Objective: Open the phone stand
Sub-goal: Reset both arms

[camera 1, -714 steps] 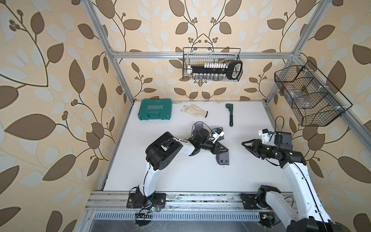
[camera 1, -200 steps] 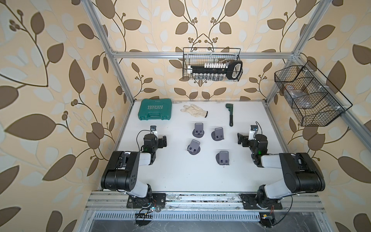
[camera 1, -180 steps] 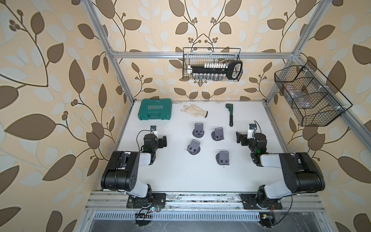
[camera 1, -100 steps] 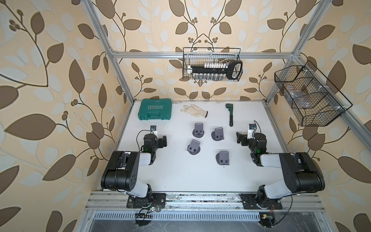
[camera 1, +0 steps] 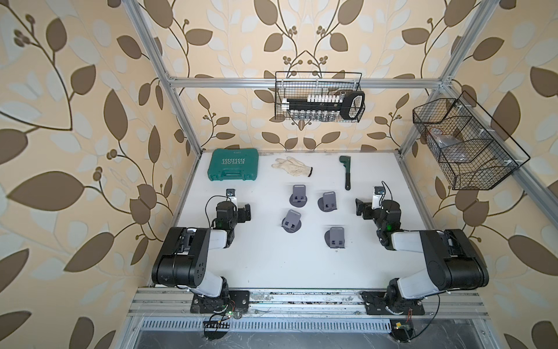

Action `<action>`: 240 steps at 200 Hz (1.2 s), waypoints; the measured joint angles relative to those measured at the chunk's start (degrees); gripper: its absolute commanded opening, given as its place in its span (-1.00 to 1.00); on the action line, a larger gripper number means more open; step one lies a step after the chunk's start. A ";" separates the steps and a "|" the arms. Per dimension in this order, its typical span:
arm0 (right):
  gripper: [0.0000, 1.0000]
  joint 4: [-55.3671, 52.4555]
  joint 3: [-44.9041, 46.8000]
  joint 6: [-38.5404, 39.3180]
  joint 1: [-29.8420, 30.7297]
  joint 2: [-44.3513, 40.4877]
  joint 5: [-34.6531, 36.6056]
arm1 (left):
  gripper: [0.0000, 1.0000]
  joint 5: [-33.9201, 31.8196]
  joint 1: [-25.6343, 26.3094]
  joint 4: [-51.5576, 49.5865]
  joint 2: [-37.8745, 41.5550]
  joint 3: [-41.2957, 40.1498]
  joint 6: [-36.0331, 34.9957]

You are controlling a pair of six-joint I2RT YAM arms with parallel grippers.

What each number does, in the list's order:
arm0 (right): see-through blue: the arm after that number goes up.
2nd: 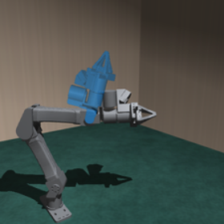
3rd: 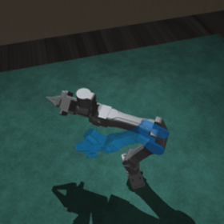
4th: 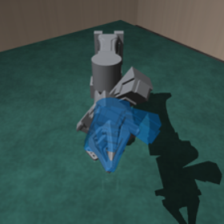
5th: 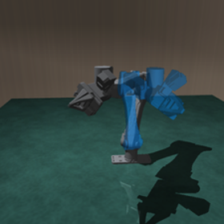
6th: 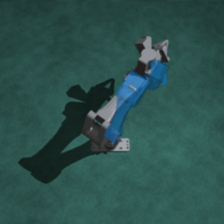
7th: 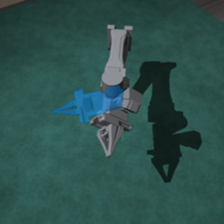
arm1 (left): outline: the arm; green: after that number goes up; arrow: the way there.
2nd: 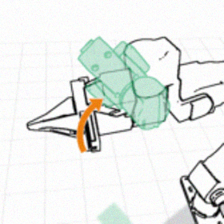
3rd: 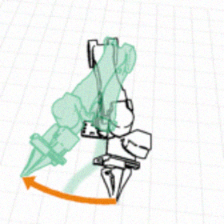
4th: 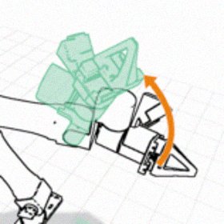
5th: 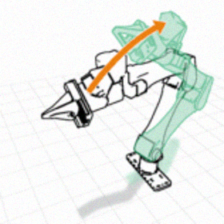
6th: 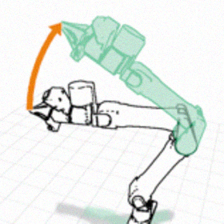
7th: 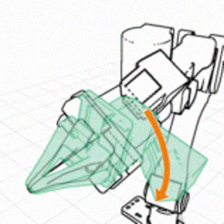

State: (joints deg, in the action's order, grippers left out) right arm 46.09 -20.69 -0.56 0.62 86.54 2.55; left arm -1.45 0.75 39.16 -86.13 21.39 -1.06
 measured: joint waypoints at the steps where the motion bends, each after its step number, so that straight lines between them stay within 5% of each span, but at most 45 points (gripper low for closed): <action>1: 0.96 0.00 0.00 0.00 0.00 0.00 0.00 | 0.98 0.00 0.00 0.00 0.00 0.00 0.00; 72: 0.96 7.78 5.42 0.17 -0.15 -1.40 -0.66 | 0.98 0.00 0.00 0.04 0.00 0.00 0.00; 240: 0.96 0.35 0.15 0.15 -0.33 -0.96 -0.20 | 0.98 0.00 0.00 0.07 0.00 0.02 0.00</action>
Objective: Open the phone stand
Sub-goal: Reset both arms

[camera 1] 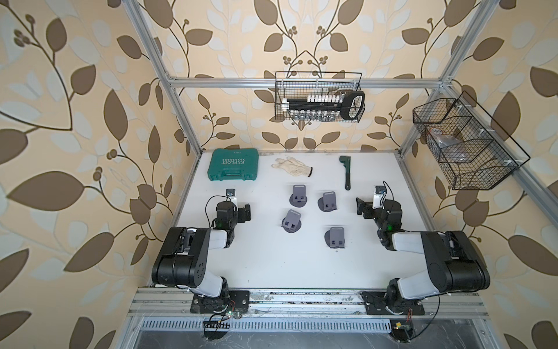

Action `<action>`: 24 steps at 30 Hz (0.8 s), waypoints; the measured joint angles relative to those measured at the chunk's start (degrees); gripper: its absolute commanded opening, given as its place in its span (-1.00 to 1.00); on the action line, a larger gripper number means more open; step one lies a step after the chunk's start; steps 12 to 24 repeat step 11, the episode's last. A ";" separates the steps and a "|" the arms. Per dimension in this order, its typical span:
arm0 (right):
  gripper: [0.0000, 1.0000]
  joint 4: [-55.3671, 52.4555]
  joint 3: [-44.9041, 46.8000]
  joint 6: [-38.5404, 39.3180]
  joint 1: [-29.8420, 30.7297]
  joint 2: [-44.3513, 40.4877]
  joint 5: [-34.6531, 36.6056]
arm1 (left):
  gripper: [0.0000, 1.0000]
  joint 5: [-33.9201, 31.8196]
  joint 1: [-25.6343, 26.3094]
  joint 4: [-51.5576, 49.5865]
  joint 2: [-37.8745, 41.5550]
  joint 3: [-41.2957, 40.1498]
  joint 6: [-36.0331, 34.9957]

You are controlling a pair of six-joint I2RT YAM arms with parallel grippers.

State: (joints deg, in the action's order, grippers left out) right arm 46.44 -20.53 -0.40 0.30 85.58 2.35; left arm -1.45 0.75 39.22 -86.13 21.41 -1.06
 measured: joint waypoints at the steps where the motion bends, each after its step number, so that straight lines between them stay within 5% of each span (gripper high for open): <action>1: 0.96 -0.02 0.00 0.00 0.02 0.00 0.00 | 0.98 0.00 0.00 0.00 0.00 0.00 0.00; 24: 0.96 -0.42 -0.17 0.02 0.02 0.48 0.00 | 0.98 0.00 0.00 0.00 0.00 0.00 0.00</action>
